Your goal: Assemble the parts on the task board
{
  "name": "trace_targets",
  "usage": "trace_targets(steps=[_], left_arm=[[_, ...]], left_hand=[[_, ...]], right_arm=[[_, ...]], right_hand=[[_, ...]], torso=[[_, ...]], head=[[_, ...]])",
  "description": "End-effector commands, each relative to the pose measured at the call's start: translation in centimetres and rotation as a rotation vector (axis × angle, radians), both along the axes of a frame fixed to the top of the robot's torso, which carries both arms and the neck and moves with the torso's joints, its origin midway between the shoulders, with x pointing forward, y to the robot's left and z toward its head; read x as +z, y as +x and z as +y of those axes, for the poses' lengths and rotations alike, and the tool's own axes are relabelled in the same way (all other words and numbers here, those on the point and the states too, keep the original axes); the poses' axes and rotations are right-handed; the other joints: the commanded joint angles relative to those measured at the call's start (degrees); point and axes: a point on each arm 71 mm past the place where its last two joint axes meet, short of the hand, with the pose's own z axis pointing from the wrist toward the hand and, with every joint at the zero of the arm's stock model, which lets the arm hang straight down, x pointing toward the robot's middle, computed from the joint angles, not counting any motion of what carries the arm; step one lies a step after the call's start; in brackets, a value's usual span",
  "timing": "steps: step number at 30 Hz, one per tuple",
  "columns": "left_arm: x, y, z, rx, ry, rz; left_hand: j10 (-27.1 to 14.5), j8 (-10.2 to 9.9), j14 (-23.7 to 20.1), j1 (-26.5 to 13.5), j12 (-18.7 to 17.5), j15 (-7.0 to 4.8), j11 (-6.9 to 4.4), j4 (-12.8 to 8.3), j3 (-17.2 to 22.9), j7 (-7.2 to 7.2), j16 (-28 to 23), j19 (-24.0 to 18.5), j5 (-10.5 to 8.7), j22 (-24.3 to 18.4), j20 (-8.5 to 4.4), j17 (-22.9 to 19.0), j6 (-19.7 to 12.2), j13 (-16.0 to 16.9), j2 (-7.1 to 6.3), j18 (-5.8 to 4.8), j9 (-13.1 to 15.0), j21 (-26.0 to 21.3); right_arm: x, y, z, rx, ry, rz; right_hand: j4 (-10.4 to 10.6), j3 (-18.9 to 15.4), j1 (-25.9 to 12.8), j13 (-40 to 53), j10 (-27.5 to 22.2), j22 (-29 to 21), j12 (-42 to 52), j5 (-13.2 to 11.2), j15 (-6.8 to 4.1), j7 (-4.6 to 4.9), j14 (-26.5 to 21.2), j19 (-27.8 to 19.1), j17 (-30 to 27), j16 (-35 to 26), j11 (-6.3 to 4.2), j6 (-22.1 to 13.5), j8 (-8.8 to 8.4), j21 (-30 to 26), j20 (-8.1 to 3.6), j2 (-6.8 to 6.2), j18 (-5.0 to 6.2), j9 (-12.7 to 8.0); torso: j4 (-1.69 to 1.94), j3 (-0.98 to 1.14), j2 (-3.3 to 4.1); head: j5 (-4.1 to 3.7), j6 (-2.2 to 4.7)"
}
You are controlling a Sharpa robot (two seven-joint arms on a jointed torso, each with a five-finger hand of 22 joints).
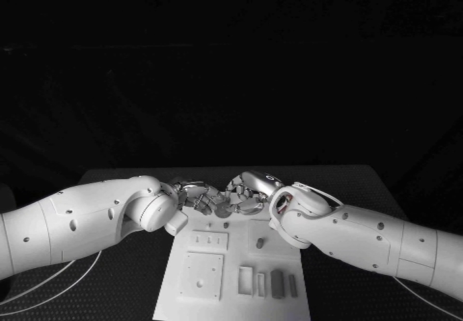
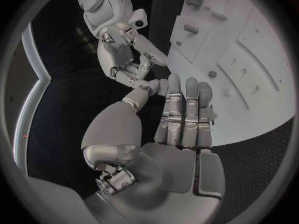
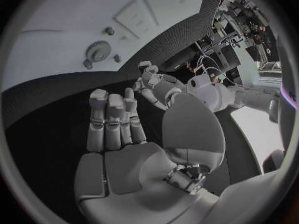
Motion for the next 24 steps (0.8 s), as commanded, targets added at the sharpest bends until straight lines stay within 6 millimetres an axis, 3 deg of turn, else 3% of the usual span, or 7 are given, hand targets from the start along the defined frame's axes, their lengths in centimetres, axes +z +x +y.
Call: trace_targets(steps=[1, 8, 13, 18, 21, 24], left_arm=[[-0.2, 0.0, 0.1, -0.034, 0.053, 0.021], [-0.6, 0.1, 1.1, -0.074, 0.205, 0.031], [-0.7, 0.3, 1.3, -0.098, 0.265, 0.033], [-1.0, 0.3, 1.4, -0.134, 0.312, 0.051], [-1.1, 0.5, 1.4, -0.156, 0.345, 0.046], [-1.1, 0.6, 1.2, -0.176, 0.372, 0.043]], left_hand=[[0.3, 0.4, 0.4, -0.1, 0.2, 0.11, -0.22, -0.1, 0.2, -2.43, 0.3, 0.1, -0.11, 0.0, -0.5, 0.1, 2.7, 0.1, 0.67, -0.87, 0.9, 0.2], [0.4, 0.3, 0.5, -0.3, 0.4, 0.05, -0.25, -0.1, 0.2, -2.42, 0.4, 0.1, -0.28, 0.0, -0.54, 0.1, 2.8, 0.1, 0.8, -0.87, 0.9, 0.4], [0.5, 0.3, 0.7, -0.7, 0.6, -0.04, -0.32, 0.0, 0.1, -2.49, 0.7, 0.4, -0.34, 0.0, -0.68, 0.1, 3.0, 0.2, 0.9, -0.87, 1.1, 0.6], [0.6, 0.3, 0.8, -1.0, 0.8, -0.15, -0.38, 0.1, 0.2, -2.55, 0.8, 1.2, -0.35, 0.0, -1.07, 0.1, 3.1, 0.3, 0.98, -0.82, 1.2, 1.1], [1.0, 0.5, 1.4, -1.3, 1.4, -0.53, -0.63, 0.2, 0.1, -2.73, 1.4, 2.9, -0.34, 0.2, -1.73, 0.1, 3.5, 0.6, 1.16, -0.48, 1.8, 2.3], [1.4, 0.6, 3.9, -1.3, 2.5, -1.9, -1.02, 0.0, -0.1, -2.83, 3.9, 6.3, -0.37, 1.1, -2.97, 0.9, 3.6, 1.2, 1.23, 0.57, 2.5, 5.1]], right_arm=[[-0.2, 0.1, -0.7, -0.001, -0.008, 0.009], [-0.5, 1.1, -3.5, -0.074, 0.016, -0.004], [0.0, 2.7, -6.8, -0.156, 0.143, 0.059], [0.7, 4.9, -9.8, -0.212, 0.304, 0.154], [1.4, 6.2, -11.6, -0.253, 0.355, 0.157], [2.1, 7.0, -12.9, -0.273, 0.374, 0.144]], right_hand=[[-0.2, -0.3, 0.2, -0.1, -0.3, 0.2, -0.1, 0.1, 0.36, 0.92, -0.1, -0.4, -0.1, -0.1, -0.08, -0.8, -0.04, -0.2, 0.13, 0.65, 2.15, -0.1], [-0.1, 0.4, 0.9, -0.3, -0.3, 0.2, -0.1, 0.2, 0.39, 0.96, -0.2, -0.4, -0.1, -0.1, -0.05, -0.9, -0.12, -0.4, 0.2, 0.95, 2.15, -0.2], [0.7, 1.0, 0.6, -0.8, -0.5, 0.0, -0.5, 0.2, 0.52, 1.08, -0.7, -0.8, -0.4, -0.6, 0.08, -1.1, -0.27, -0.9, 0.46, 0.73, 2.15, -0.3], [1.3, 2.2, -0.1, -3.9, -3.7, -1.7, -4.4, 0.3, 1.42, 1.78, -4.8, -5.5, -3.8, -6.0, 0.81, -1.7, -0.5, -5.7, 2.72, 1.16, 1.86, -0.5], [1.0, 2.5, -1.0, -9.3, -7.4, -5.1, -10.6, 1.1, 3.32, 2.71, -9.2, -11.0, -9.1, -14.1, 2.02, -2.5, -0.5, -12.9, 5.43, 2.01, 0.82, -0.4], [0.4, 1.5, -1.3, -12.8, -8.3, -6.7, -13.2, 1.6, 4.43, 3.05, -10.2, -12.5, -12.1, -17.8, 2.41, -3.0, -0.3, -16.3, 6.77, 2.47, 0.66, -0.3]], torso=[[0.06, -0.04, -0.03], [-0.03, 0.01, 0.01], [0.08, -0.02, -0.01], [0.03, 0.01, 0.06], [0.02, 0.08, 0.06], [0.03, 0.19, 0.1]], head=[[0.05, -0.02], [0.31, -0.35], [0.55, -0.82], [0.68, -1.25], [0.7, -1.66], [0.84, -1.98]])
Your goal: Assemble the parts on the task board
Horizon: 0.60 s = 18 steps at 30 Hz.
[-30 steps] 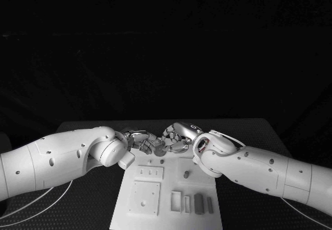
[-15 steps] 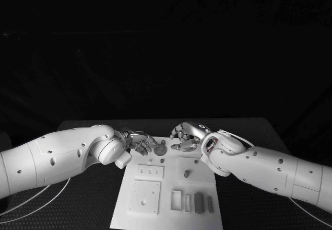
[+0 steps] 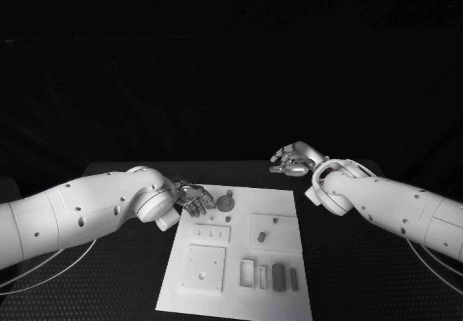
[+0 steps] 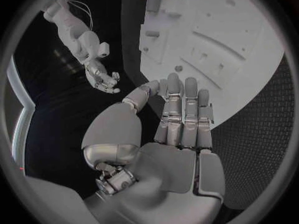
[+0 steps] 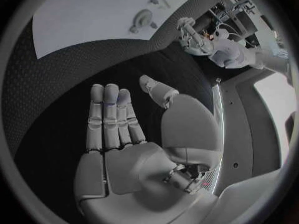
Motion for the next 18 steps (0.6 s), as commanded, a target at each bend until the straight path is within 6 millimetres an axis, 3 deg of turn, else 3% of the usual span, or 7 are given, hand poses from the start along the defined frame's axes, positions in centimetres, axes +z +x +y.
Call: trace_targets(steps=[1, 6, 8, 10, 11, 13, 18], left_arm=[[-0.2, -0.1, -0.2, -0.085, 0.095, 0.013], [-0.6, -0.3, -0.9, -0.133, 0.157, 0.035], [-0.6, -0.2, -1.1, -0.144, 0.184, 0.031], [-0.6, -0.2, -1.3, -0.155, 0.216, 0.024], [-0.7, -0.2, -1.3, -0.155, 0.226, 0.024], [-0.6, -0.2, -1.6, -0.173, 0.257, 0.01], [-0.9, -0.3, -2.2, -0.191, 0.293, -0.002]], left_hand=[[0.6, 0.4, 2.4, 0.0, 1.2, -1.4, -0.44, 0.0, -0.2, -3.12, 2.9, 2.8, -0.15, 0.9, -2.3, 1.2, 3.3, 0.8, 0.38, 0.91, 2.7, 2.6], [4.2, -0.1, 8.7, 0.8, 11.4, -6.88, -2.93, -0.6, -1.1, -3.94, 14.9, 11.1, 0.29, 3.4, -6.19, 6.8, 3.4, 9.0, 0.57, 3.15, 3.5, 11.7], [4.4, -0.2, 9.2, 1.0, 13.0, -7.46, -3.16, -0.6, -1.1, -4.03, 16.3, 11.8, 0.39, 3.4, -6.59, 7.6, 3.4, 10.3, 0.74, 3.35, 3.6, 12.7], [5.3, -0.1, 10.3, 0.9, 16.1, -8.37, -3.51, -0.6, -1.3, -4.54, 18.7, 12.8, 0.69, 3.5, -7.15, 8.6, 3.7, 12.5, 0.55, 3.61, 3.8, 14.4], [2.7, 0.0, 9.3, -0.1, 23.2, -10.94, -3.94, -0.6, -0.9, -5.13, 23.2, 14.1, 2.07, 3.0, -8.74, 10.4, 4.2, 18.6, 1.23, 4.31, 4.9, 18.7], [2.5, -0.1, 9.6, -0.3, 24.2, -10.71, -4.21, -0.7, -0.7, -4.97, 23.9, 13.5, 1.68, 3.1, -8.69, 10.1, 4.1, 19.3, 0.84, 4.05, 5.2, 18.9], [2.3, 0.0, 9.8, -1.1, 25.7, -10.89, -4.36, -0.5, -0.4, -5.14, 25.0, 13.6, 1.52, 3.1, -8.86, 9.5, 4.7, 20.2, 1.0, 3.87, 6.0, 19.3]], right_arm=[[1.0, 0.8, -0.8, 0.014, 0.142, 0.006], [2.2, 2.2, -2.3, -0.022, 0.203, -0.017], [2.5, 2.5, -2.7, -0.029, 0.228, -0.008], [2.7, 2.8, -3.1, -0.033, 0.246, -0.005], [2.8, 2.9, -3.2, -0.035, 0.25, -0.006], [3.0, 3.0, -3.3, -0.034, 0.252, -0.009], [3.4, 3.0, -3.2, -0.026, 0.255, -0.019]], right_hand=[[-0.4, -0.6, -0.5, -2.8, -1.2, -1.1, -2.1, 0.6, 1.08, 0.7, -1.2, -1.6, -2.2, -2.8, 0.24, -0.2, 0.04, -2.7, 0.95, 0.35, -0.4, 0.1], [-1.0, -1.9, -0.9, -5.8, -2.3, -1.9, -3.4, 2.4, 2.14, 1.11, -2.5, -3.6, -4.0, -4.9, 0.77, -1.0, 0.02, -5.4, 2.05, 1.04, -0.55, 0.0], [-1.2, -2.3, -1.0, -6.4, -2.6, -2.1, -3.8, 2.9, 2.38, 1.16, -3.0, -4.2, -4.3, -5.3, 0.86, -1.0, 0.04, -5.9, 2.27, 1.24, -0.62, 0.0], [-1.3, -2.2, -1.9, -8.6, -5.0, -3.2, -6.9, 4.1, 3.85, 1.41, -6.5, -7.8, -6.1, -8.6, 1.7, -1.4, -0.07, -8.7, 3.01, 1.54, -1.4, -0.1], [-1.5, -2.0, -2.8, -11.7, -7.0, -4.8, -11.1, 5.0, 5.9, 1.74, -9.7, -11.6, -8.3, -12.5, 3.09, -2.1, -0.28, -11.9, 3.89, 2.13, -2.32, -0.1], [-2.8, -3.1, -3.1, -19.9, -4.1, -7.4, -19.2, 5.5, 8.07, 2.04, -9.6, -13.8, -13.2, -18.7, 4.36, -2.8, 0.0, -15.7, 5.32, 2.91, -2.65, -0.2], [-3.1, -4.5, -2.4, -26.6, -1.6, -8.7, -23.7, 5.9, 8.45, 2.06, -8.8, -14.2, -16.2, -22.6, 4.49, -3.0, 0.32, -17.9, 6.36, 3.28, -2.05, -0.8]], torso=[[0.0, 0.12, 0.06], [-0.04, 0.14, 0.08], [0.0, 0.12, 0.07], [0.07, 0.17, 0.06], [0.11, 0.11, 0.03], [0.03, 0.07, -0.02], [-0.03, 0.01, 0.01]], head=[[0.18, -0.56], [0.11, -1.14], [0.15, -1.45], [0.16, -1.7], [0.13, -1.81], [0.14, -2.06], [0.18, -2.51]])
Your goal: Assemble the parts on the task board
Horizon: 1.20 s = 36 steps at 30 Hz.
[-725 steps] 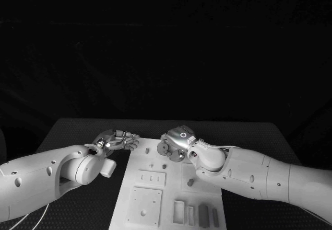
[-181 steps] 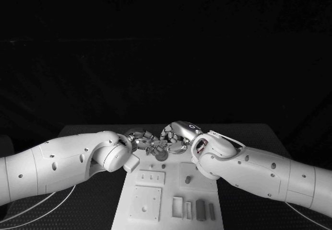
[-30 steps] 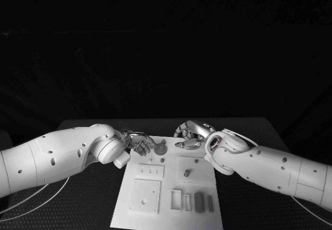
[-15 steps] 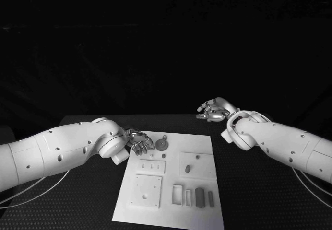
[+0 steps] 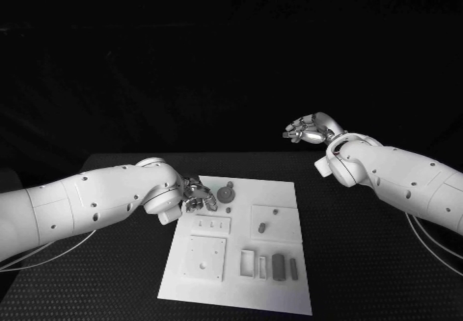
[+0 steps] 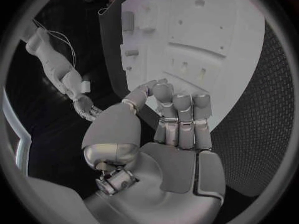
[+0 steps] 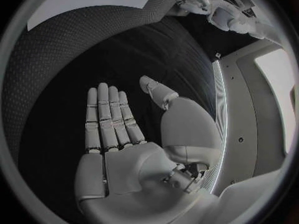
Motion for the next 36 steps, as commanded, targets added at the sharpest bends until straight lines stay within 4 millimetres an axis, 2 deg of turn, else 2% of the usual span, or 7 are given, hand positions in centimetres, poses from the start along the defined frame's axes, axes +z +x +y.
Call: trace_targets(steps=[1, 4, 10, 14, 20, 36], left_arm=[[-0.3, -0.1, -0.4, -0.045, 0.086, -0.009], [-0.4, -0.1, -0.9, -0.059, 0.103, -0.012], [-0.5, 0.0, -1.2, -0.075, 0.118, -0.012], [-0.5, 0.2, -1.3, -0.076, 0.125, -0.011], [-0.7, 0.3, -1.5, -0.085, 0.14, -0.007], [-2.3, -0.2, -1.5, -0.1, 0.152, 0.027]], left_hand=[[-0.3, 0.0, 0.6, -0.5, 0.5, -1.82, -0.12, 0.1, 0.4, -3.85, 0.5, 0.2, 0.02, 1.1, -4.97, -0.3, 4.5, 0.3, 0.28, 0.72, 6.1, 0.5], [-0.3, 0.1, 0.7, -1.2, 1.2, -2.01, -0.32, 0.2, 0.4, -4.06, 1.1, 0.4, 0.12, 1.1, -5.14, -0.7, 5.0, 0.6, 0.56, 0.71, 6.6, 0.8], [-0.2, 0.2, 1.0, -2.0, 2.3, -2.41, -0.67, 0.1, 0.5, -4.4, 2.3, 0.7, 0.49, 1.2, -5.48, -1.2, 5.7, 1.0, 0.92, 0.76, 7.4, 1.5], [-0.3, 0.2, 1.0, -2.3, 2.6, -2.51, -0.73, 0.2, 0.6, -4.46, 2.7, 0.8, 0.55, 1.2, -5.57, -1.4, 5.8, 1.2, 1.18, 0.75, 7.6, 1.7], [-0.3, 0.2, 1.1, -3.0, 3.3, -2.7, -0.92, 0.2, 0.6, -4.65, 3.5, 0.8, 0.58, 1.2, -5.73, -1.7, 6.2, 1.4, 1.57, 0.74, 8.1, 2.2], [-0.6, 0.2, 0.8, -4.2, 4.8, -2.99, -1.28, 0.0, 0.9, -5.02, 5.3, 0.6, 0.99, 1.2, -6.04, -2.5, 7.0, 1.8, 2.21, 0.7, 9.5, 3.3]], right_arm=[[0.4, -0.1, 0.5, 0.047, 0.041, -0.008], [0.7, -0.1, 0.6, 0.052, 0.043, -0.014], [1.1, -0.1, 0.9, 0.064, 0.045, -0.018], [1.1, -0.1, 1.1, 0.077, 0.06, -0.009], [1.2, -0.1, 1.6, 0.098, 0.073, -0.001], [1.2, -0.2, 2.0, 0.105, 0.075, 0.001]], right_hand=[[0.0, -0.4, 0.4, -1.4, 0.5, -0.2, -0.7, 0.3, 0.23, 0.06, 0.0, -0.2, -0.5, -0.7, 0.04, -0.4, 0.33, -0.4, 0.33, 0.11, 0.31, -0.2], [0.0, -0.7, 0.6, -2.4, 0.6, -0.3, -1.2, 0.4, 0.36, 0.08, -0.2, -0.5, -0.9, -1.2, 0.14, -0.4, 0.35, -0.8, 0.54, 0.12, 0.36, -0.4], [0.0, -1.0, 0.9, -4.4, 0.5, -0.6, -2.4, 0.7, 0.93, 0.07, -1.1, -1.6, -1.7, -2.5, 0.47, -0.6, 0.39, -2.0, 1.02, 0.14, 0.33, -0.8], [0.1, -1.0, 1.0, -6.8, 0.0, -1.5, -4.8, 0.9, 1.88, -0.16, -2.9, -4.0, -3.5, -4.4, 1.15, -0.8, 0.44, -4.2, 1.66, 0.25, -0.09, -1.2], [-0.1, -1.1, 1.3, -10.0, 0.9, -2.2, -8.9, 1.3, 2.57, -0.33, -4.2, -5.4, -6.3, -6.4, 1.43, -1.5, 0.51, -6.4, 2.24, 0.74, -0.17, -1.6], [-0.2, -1.4, 1.6, -11.7, 2.3, -2.3, -11.3, 1.3, 2.96, -0.13, -3.7, -5.5, -7.8, -7.4, 1.81, -1.8, 0.72, -7.3, 2.53, 0.68, -0.02, -1.9]], torso=[[-0.05, -0.08, -0.02], [-0.03, -0.09, -0.06], [-0.06, -0.27, -0.03], [0.04, -0.22, -0.07], [0.02, -0.24, -0.05], [0.02, -0.24, -0.1]], head=[[0.06, -0.51], [0.03, -0.85], [-0.06, -1.39], [-0.07, -1.71], [-0.01, -2.03], [-0.09, -2.43]])
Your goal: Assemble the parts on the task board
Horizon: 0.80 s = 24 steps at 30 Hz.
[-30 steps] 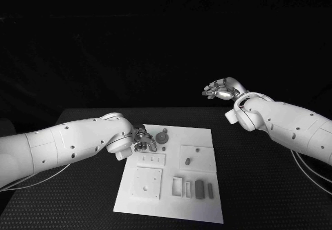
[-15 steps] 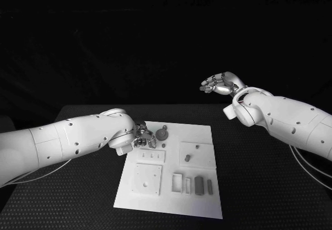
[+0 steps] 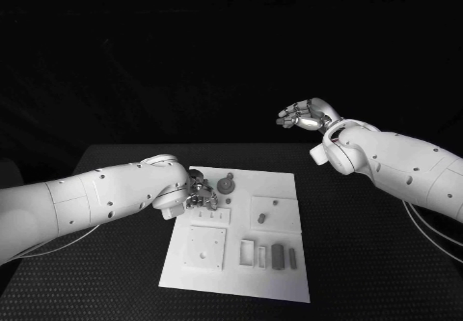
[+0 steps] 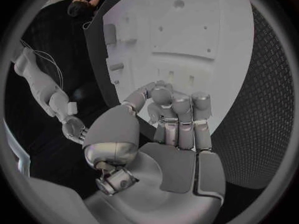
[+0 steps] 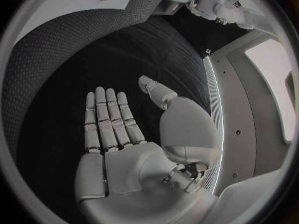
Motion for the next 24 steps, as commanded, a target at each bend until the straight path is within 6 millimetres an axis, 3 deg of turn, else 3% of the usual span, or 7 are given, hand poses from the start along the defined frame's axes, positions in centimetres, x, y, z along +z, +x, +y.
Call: trace_targets(steps=[1, 24], left_arm=[[-0.3, -0.2, -0.2, -0.025, 0.012, 0.016], [-1.4, -0.3, 0.2, -0.049, 0.063, 0.015]], left_hand=[[-0.2, 0.3, 1.0, -0.1, 0.4, -2.42, -0.42, -0.1, 0.3, -4.99, 0.4, -0.1, 0.43, 1.2, -5.82, -0.1, 6.9, 0.1, 0.48, 0.72, 9.4, 0.2], [-0.4, 0.3, 0.8, -0.1, 0.7, -2.43, -0.5, -0.2, 0.6, -5.08, 0.9, -0.3, 0.75, 1.2, -5.9, -0.6, 7.1, 0.0, 0.47, 0.7, 10.1, 0.5]], right_arm=[[0.1, 0.0, 0.3, 0.021, 0.006, -0.002], [0.1, -0.1, 0.4, 0.027, 0.006, 0.0]], right_hand=[[0.0, -0.3, 0.5, -0.1, 0.5, 0.0, -0.4, 0.3, 0.33, 0.13, 0.2, -0.3, -0.1, -0.3, 0.04, -0.4, 0.22, -0.4, 0.2, 0.09, -0.03, -0.1], [0.0, -0.4, 0.6, -0.4, 0.9, 0.1, -1.2, 0.3, 0.34, 0.15, 0.2, -0.6, -0.6, -0.6, 0.12, -0.5, 0.3, -0.7, 0.3, 0.06, -0.07, -0.2]], torso=[[0.0, 0.0, 0.0], [0.0, 0.0, 0.0]], head=[[-0.07, -0.02], [-0.01, -0.42]])
